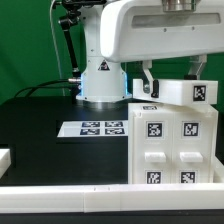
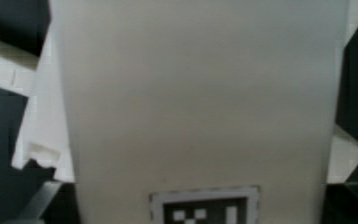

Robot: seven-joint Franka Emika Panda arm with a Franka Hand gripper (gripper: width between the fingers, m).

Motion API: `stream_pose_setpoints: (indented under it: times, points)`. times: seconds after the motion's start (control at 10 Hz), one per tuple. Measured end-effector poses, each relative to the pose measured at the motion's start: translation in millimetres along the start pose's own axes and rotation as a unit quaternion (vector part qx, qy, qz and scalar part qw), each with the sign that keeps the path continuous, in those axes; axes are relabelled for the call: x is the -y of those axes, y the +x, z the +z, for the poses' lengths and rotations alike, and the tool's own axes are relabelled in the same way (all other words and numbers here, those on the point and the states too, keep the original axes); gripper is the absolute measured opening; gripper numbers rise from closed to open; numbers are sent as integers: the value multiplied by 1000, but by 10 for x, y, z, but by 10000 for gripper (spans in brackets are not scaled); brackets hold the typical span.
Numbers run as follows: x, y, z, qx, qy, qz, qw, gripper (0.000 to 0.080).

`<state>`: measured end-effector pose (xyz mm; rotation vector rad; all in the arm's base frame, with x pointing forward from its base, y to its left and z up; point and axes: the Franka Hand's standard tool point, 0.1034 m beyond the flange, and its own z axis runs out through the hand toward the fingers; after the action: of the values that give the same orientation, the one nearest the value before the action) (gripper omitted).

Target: Assemble cabinet

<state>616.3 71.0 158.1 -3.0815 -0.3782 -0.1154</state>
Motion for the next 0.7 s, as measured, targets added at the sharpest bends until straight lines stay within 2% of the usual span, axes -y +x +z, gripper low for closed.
stream_pose_setpoints:
  times: [0.4,0.7]
  points:
    - [-2,12,1,-4,0,121,993,558]
    - [4,12,3,-4,1,221,975,558]
